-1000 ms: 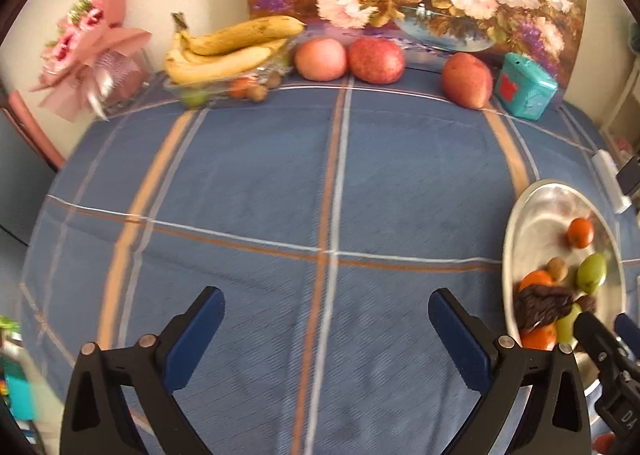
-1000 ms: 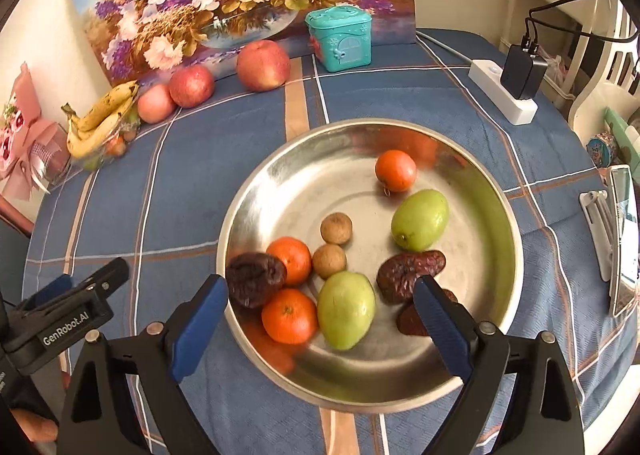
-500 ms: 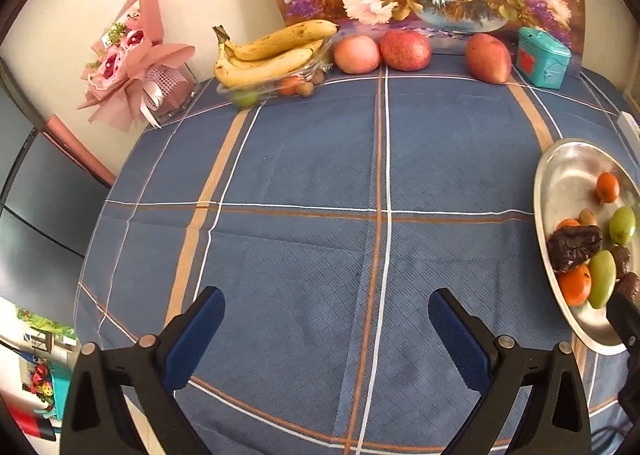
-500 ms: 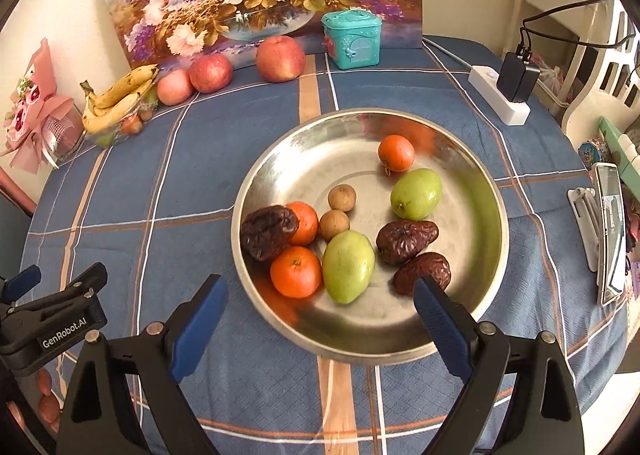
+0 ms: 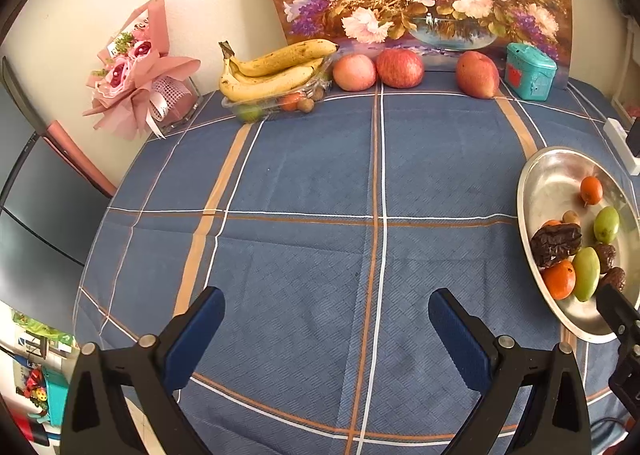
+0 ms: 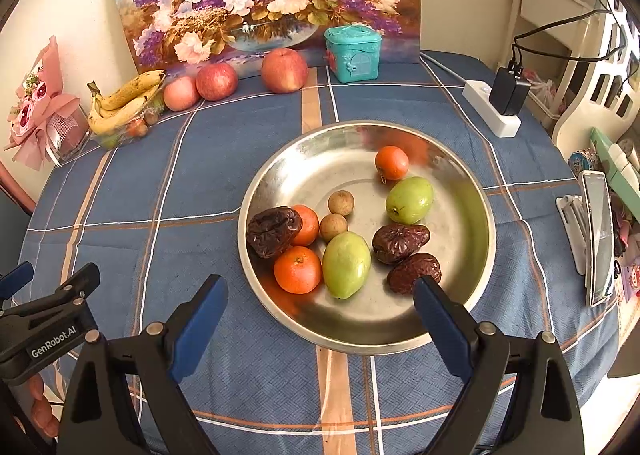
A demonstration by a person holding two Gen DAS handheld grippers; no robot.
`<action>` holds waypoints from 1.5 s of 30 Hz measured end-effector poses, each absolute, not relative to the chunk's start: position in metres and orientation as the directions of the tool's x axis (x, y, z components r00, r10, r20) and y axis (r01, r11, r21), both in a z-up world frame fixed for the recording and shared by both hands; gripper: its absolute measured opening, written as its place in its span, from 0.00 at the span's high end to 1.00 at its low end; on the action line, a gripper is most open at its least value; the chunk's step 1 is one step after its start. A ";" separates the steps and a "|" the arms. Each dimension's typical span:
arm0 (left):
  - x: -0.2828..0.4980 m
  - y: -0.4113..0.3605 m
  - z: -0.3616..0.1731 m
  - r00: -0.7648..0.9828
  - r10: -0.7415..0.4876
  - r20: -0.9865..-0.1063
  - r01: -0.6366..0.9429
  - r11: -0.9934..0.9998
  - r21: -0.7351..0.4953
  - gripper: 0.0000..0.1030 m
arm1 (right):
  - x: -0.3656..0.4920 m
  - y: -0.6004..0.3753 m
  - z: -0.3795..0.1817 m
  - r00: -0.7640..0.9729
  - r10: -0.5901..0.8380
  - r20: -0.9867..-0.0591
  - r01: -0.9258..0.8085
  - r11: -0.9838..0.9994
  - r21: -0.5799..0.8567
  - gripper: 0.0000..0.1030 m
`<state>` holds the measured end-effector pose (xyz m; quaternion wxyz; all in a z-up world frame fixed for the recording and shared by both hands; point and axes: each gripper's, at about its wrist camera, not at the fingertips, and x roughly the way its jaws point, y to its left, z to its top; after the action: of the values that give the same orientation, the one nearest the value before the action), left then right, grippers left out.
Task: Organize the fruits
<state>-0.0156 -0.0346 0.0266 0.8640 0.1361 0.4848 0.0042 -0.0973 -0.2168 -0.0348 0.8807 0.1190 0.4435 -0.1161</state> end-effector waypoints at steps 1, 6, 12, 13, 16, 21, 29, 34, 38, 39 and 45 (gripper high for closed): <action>-0.016 -0.034 0.027 0.530 0.133 -0.837 0.126 0.964 0.233 0.00 | -0.097 -0.217 -0.035 0.578 -0.098 -0.810 0.310 0.945 0.108 0.09; -0.013 -0.031 0.027 0.525 0.115 -0.843 0.126 0.969 0.210 0.00 | -0.095 -0.215 -0.037 0.570 -0.093 -0.817 0.303 0.947 0.104 0.09; -0.010 -0.026 0.027 0.511 0.091 -0.855 0.116 0.978 0.174 0.00 | -0.092 -0.211 -0.038 0.567 -0.092 -0.818 0.286 0.954 0.091 0.09; -0.010 -0.026 0.027 0.509 0.088 -0.856 0.116 0.979 0.170 0.00 | -0.092 -0.211 -0.038 0.565 -0.091 -0.820 0.283 0.955 0.089 0.09; -0.010 -0.026 0.026 0.505 0.084 -0.859 0.117 0.979 0.165 0.00 | -0.091 -0.209 -0.039 0.562 -0.092 -0.822 0.279 0.957 0.084 0.09; -0.009 -0.025 0.023 0.497 0.082 -0.864 0.121 0.979 0.162 0.00 | -0.091 -0.209 -0.039 0.560 -0.095 -0.823 0.282 0.956 0.081 0.09; -0.009 -0.024 0.022 0.493 0.068 -0.867 0.128 0.980 0.150 0.00 | -0.091 -0.209 -0.040 0.556 -0.095 -0.826 0.283 0.956 0.081 0.09; -0.010 -0.025 0.022 0.501 0.060 -0.863 0.136 0.980 0.147 0.00 | -0.090 -0.209 -0.040 0.556 -0.095 -0.826 0.283 0.956 0.081 0.09; -0.010 -0.025 0.023 0.502 0.038 -0.864 0.147 0.981 0.129 0.00 | -0.090 -0.209 -0.040 0.556 -0.095 -0.826 0.283 0.956 0.081 0.09; -0.010 -0.025 0.023 0.503 0.033 -0.863 0.150 0.981 0.126 0.00 | -0.090 -0.209 -0.040 0.556 -0.095 -0.826 0.283 0.956 0.081 0.09; -0.012 -0.027 0.025 0.515 0.005 -0.857 0.169 0.980 0.107 0.00 | -0.090 -0.209 -0.040 0.555 -0.095 -0.826 0.284 0.956 0.080 0.09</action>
<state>-0.0122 -0.0267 0.0251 0.8659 0.0885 0.4900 -0.0474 -0.0904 -0.2089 -0.0404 0.8758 0.1026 0.4591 -0.1081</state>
